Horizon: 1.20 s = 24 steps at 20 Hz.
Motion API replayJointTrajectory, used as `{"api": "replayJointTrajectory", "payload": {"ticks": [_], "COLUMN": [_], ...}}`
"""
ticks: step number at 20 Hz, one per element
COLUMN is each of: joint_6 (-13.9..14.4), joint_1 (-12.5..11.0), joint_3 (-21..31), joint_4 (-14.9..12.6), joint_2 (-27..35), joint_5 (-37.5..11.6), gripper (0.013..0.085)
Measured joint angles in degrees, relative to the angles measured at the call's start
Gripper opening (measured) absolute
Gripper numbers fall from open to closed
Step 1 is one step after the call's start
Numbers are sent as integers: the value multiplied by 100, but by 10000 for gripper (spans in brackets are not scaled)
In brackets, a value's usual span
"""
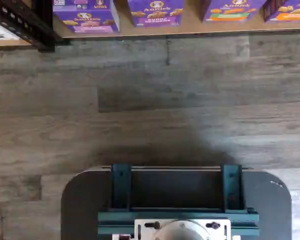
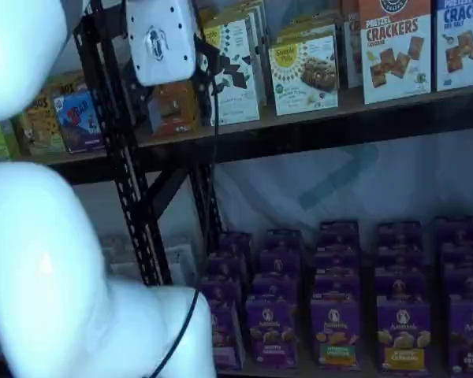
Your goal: Pick up the purple box with a pink patch in the middle, on the bottom shelf, the first box from the left
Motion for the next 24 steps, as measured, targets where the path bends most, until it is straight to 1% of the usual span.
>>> {"api": "replayJointTrajectory", "payload": {"ticks": [1, 2, 3, 4, 7, 11, 14, 16, 19, 24], "joint_6": [-63, -262, -385, -433, -451, -403, -436, -436, -445, -316], "joint_1": [-107, -491, -712, -776, -773, -639, -659, -628, -631, -417], "joint_3": [25, 108, 153, 168, 185, 249, 348, 458, 638, 964], "joint_4": [122, 526, 772, 864, 864, 679, 657, 606, 630, 463], "joint_2": [-24, -105, -149, -162, -176, -205, -218, -227, -219, -226], "joint_5": [-32, -128, -184, -205, -233, -332, -413, -504, -624, -902], "gripper": [850, 850, 850, 850, 850, 850, 850, 850, 850, 850]}}
